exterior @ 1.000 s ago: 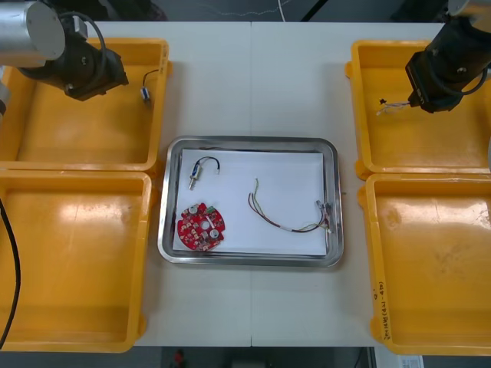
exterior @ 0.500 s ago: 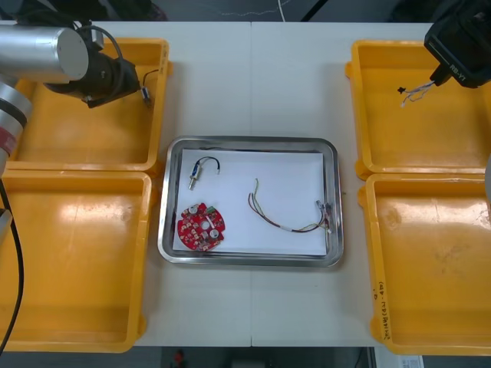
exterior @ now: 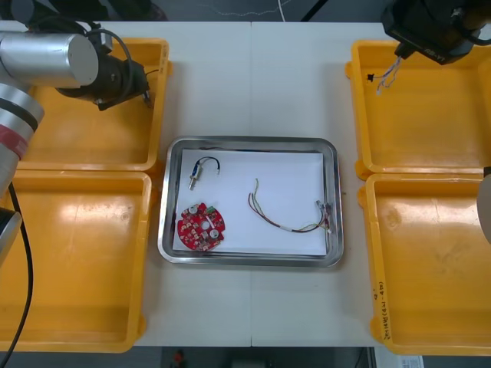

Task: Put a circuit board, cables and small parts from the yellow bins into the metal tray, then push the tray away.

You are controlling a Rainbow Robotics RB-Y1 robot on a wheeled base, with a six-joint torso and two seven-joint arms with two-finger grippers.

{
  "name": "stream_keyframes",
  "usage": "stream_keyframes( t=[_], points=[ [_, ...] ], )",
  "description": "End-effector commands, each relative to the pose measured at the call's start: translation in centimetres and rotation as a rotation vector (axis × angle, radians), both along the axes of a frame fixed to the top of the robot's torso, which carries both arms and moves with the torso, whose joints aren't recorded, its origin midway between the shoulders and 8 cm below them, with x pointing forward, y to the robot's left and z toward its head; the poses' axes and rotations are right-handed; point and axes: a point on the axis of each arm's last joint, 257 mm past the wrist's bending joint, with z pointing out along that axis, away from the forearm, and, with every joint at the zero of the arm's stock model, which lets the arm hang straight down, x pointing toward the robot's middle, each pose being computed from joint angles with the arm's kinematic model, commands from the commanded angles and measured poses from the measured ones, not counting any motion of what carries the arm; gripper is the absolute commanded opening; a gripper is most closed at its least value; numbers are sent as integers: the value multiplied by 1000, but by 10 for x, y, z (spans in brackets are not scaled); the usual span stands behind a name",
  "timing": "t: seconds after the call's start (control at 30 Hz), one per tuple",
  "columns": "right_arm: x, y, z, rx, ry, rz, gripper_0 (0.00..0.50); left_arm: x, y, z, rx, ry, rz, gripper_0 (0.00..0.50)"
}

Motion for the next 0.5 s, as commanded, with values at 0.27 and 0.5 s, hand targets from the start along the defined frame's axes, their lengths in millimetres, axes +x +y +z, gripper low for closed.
stream_keyframes(
  t=[0.27, 0.5],
  points=[
    [-31, 68, 1, -372, -73, 494, 0, 12, -29, 10, 67, -59, -77, 500],
    [-64, 94, -25, -519, -80, 818, 0, 12, -22, 5, 80, -49, -68, 500]
  ],
)
